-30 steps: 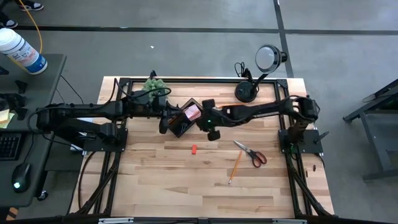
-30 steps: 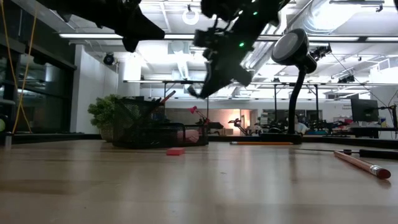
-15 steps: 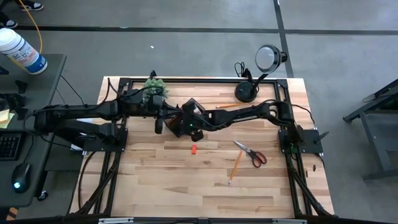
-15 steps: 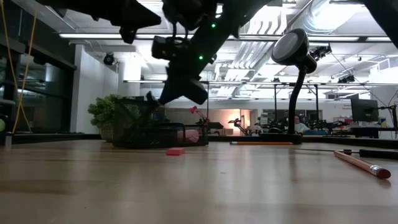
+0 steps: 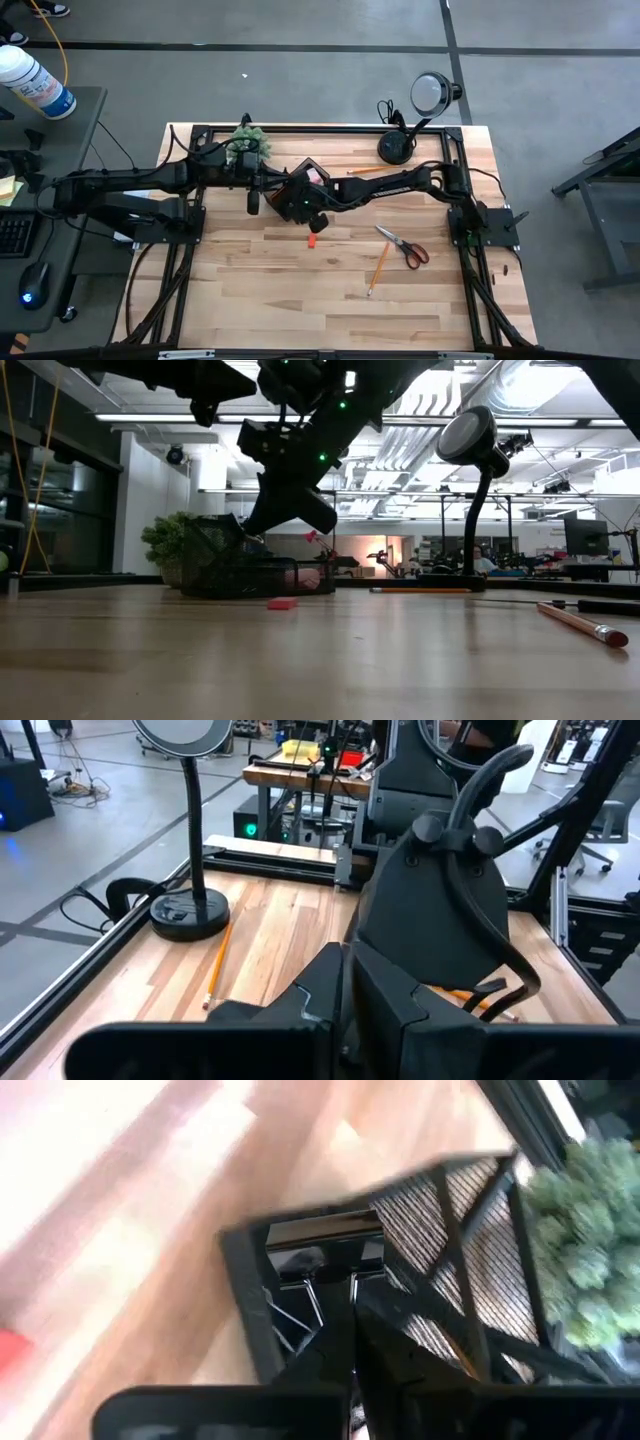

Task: Pick and place office supplies into organizer
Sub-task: Put the black binder clip into the black desk organizer

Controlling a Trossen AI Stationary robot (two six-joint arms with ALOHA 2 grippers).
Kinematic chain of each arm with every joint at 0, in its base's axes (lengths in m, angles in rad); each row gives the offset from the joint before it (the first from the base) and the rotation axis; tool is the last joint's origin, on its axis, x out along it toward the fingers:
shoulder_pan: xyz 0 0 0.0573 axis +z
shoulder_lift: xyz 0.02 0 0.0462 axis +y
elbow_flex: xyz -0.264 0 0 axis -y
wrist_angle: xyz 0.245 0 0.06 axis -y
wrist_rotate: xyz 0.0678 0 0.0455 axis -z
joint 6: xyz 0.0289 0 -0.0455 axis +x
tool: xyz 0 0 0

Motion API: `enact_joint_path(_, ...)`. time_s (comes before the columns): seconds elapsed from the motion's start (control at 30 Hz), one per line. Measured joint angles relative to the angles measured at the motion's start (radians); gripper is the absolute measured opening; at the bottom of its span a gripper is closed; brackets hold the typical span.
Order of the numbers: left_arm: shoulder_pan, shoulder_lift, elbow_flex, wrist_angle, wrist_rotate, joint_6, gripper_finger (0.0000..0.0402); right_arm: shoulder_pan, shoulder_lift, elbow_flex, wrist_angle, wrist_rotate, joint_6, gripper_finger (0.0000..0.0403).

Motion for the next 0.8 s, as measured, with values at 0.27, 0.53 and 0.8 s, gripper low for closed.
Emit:
enact_joint_path(0.27, 0.000, 0.000, 0.000, 0.001, 0.000, 0.000, 0.0014, -0.023, 0.043, 0.000, -0.004, -0.031, -0.011, 0.0000)
enact_joint_path(0.53, 0.000, 0.000, 0.000, 0.001, 0.000, 0.000, 0.0014, -0.026, 0.060, 0.000, 0.004, 0.001, -0.012, 0.0000)
enact_joint_path(0.8, 0.000, 0.000, 0.000, 0.001, -0.002, 0.001, 0.0014, -0.044, 0.060, 0.000, 0.011, 0.082, 0.010, 0.0000)
